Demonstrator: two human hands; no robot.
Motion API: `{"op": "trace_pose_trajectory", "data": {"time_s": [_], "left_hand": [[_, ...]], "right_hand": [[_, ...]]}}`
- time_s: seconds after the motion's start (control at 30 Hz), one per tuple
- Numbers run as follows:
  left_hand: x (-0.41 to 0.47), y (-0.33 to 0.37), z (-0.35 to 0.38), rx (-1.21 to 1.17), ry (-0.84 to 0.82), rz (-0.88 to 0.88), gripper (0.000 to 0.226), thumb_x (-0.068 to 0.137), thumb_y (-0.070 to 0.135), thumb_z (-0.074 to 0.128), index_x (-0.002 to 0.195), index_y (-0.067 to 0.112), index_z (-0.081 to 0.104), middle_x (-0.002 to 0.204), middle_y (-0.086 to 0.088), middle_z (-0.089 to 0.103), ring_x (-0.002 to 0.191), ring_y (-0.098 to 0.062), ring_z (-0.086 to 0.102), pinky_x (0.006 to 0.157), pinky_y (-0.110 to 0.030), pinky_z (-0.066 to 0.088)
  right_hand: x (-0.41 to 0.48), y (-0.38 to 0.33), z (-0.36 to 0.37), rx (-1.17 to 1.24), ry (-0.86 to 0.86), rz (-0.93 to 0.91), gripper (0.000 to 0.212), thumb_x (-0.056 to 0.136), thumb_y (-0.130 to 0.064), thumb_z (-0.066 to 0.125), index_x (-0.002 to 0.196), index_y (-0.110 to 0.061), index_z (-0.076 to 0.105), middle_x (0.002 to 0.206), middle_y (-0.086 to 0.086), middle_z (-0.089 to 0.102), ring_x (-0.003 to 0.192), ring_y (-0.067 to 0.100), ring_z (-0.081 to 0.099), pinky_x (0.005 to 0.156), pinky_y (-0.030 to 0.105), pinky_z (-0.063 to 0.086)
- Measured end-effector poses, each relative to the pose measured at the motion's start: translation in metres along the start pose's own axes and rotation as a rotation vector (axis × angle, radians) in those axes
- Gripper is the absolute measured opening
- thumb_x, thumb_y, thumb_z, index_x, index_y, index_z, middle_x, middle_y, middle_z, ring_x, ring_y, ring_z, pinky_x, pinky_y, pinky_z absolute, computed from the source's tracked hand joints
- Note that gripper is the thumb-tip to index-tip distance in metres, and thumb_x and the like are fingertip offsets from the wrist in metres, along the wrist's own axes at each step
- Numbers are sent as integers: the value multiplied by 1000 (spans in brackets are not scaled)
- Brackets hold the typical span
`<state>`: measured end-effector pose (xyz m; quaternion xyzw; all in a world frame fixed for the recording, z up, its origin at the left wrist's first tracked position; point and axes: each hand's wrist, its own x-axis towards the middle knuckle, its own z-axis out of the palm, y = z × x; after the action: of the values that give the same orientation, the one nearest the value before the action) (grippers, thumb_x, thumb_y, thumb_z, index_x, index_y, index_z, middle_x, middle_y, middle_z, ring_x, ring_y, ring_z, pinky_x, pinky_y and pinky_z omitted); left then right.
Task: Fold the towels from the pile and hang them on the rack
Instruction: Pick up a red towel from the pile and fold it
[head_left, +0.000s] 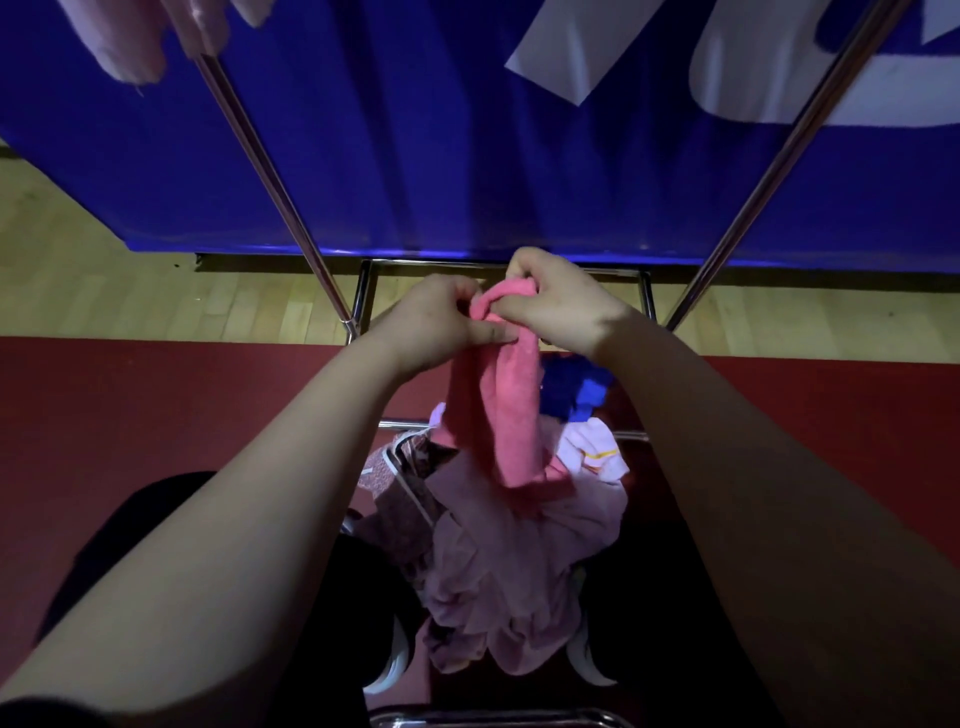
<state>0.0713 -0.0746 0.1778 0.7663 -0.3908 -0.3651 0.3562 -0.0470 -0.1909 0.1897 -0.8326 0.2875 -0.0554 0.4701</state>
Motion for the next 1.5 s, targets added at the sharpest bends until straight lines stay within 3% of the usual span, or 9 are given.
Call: {"op": "trace_pose_trajectory", "data": {"time_s": [0.23,0.43,0.6,0.8,0.9,1.0,1.13,1.3,1.5], "left_hand": [[-3,17,-7,-245,86,48,10,84,6,66,79,0,59,69,-6,51,65,-13,45,58,-28,35],[1,18,-13,-273,291,105,34,79,-5,53,62,21,39,55,3,37,50,-8,33,45,-24,27],[1,21,-14,-413,309,157,31,77,-8,46,69,21,40,75,-13,50,67,-19,41,55,-32,31],[9,11,-25,-534,454,140,37,79,-16,36,75,20,44,71,-7,54,66,-17,49,55,-24,38],[13,-6,-34,-17,474,-9,25,85,-5,49,86,18,59,78,0,61,70,-17,53,54,-22,38],[9,-16,-31,287,181,-122,35,84,0,63,116,14,59,103,-6,66,83,-20,60,68,-26,47],[2,2,-8,102,-96,175,71,69,8,83,130,16,48,113,4,62,96,-7,60,85,-21,49],[7,9,4,15,20,123,37,74,19,81,106,9,66,93,-6,70,79,-16,60,72,-32,49],[-2,23,-8,-292,145,98,11,85,13,65,91,15,74,78,1,73,70,-9,63,67,-28,52]], "right_hand": [[3,-1,-16,316,-131,-1,48,69,-36,84,104,-22,55,79,12,65,61,17,57,54,33,47],[3,1,-16,-106,-171,-6,31,67,-19,88,84,-27,63,80,-8,68,69,6,59,68,21,48],[7,19,-10,-372,-318,236,33,66,-19,87,95,-14,73,89,3,75,78,19,71,77,36,59],[1,12,-22,-726,-287,314,7,84,-13,65,81,-8,69,83,10,65,67,20,56,49,22,41],[2,16,-31,-583,-148,275,14,88,-13,57,86,-14,71,96,9,71,82,24,64,66,26,48],[2,7,-29,-326,-8,92,17,89,-9,56,97,-12,70,95,3,69,88,18,60,69,24,40],[-2,-16,-8,-205,-64,-159,12,84,-4,62,93,-7,70,89,3,68,81,12,58,75,26,43],[-2,-16,-11,53,37,-132,26,73,-20,84,86,-12,63,56,-9,49,49,4,38,51,21,34],[-3,-1,-25,-12,-223,62,70,64,-23,90,122,-21,52,93,-3,62,77,9,56,71,29,49]]}}
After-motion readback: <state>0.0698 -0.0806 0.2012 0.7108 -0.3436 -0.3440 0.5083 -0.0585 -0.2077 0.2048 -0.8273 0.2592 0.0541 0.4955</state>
